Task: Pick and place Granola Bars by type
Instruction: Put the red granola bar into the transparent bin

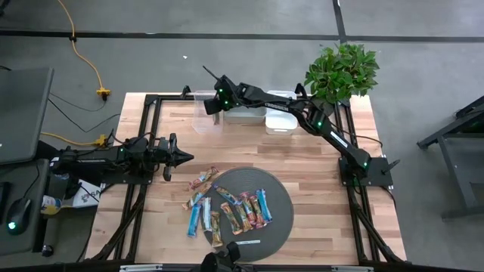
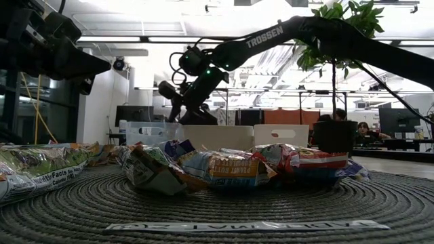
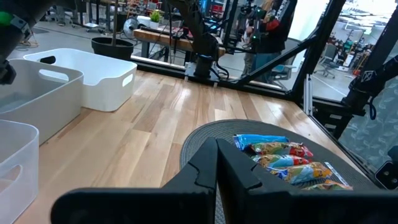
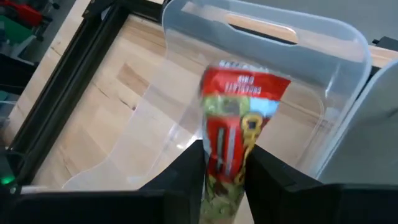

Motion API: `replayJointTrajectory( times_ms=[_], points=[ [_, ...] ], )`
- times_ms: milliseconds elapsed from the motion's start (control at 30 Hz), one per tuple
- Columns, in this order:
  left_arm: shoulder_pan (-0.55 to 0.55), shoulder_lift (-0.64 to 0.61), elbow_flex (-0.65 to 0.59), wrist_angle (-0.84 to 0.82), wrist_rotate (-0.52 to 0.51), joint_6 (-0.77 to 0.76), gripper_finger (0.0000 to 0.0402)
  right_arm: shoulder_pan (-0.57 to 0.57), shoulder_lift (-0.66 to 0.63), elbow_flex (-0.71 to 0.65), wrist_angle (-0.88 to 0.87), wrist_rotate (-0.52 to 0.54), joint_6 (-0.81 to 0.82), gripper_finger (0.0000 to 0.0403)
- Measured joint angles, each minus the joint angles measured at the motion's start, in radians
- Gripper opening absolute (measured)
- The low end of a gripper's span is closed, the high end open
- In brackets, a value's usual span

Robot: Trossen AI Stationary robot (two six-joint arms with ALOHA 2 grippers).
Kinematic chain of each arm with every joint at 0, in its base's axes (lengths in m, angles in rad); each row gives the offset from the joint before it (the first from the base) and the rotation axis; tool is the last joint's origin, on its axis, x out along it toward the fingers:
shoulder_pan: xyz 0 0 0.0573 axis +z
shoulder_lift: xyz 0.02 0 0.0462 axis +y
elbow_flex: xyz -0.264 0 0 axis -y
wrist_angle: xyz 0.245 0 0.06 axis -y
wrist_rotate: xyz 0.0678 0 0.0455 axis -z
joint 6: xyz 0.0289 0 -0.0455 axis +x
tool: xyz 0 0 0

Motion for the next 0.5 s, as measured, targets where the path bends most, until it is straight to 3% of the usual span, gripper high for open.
replayJointTrajectory(
  times_ms=[500],
  points=[
    [0.0, 0.0, 0.0, 0.0, 0.0, 0.0, 0.0, 0.0, -0.015, 0.0, 0.006, -0.054, -0.076, 0.0178]
  ],
)
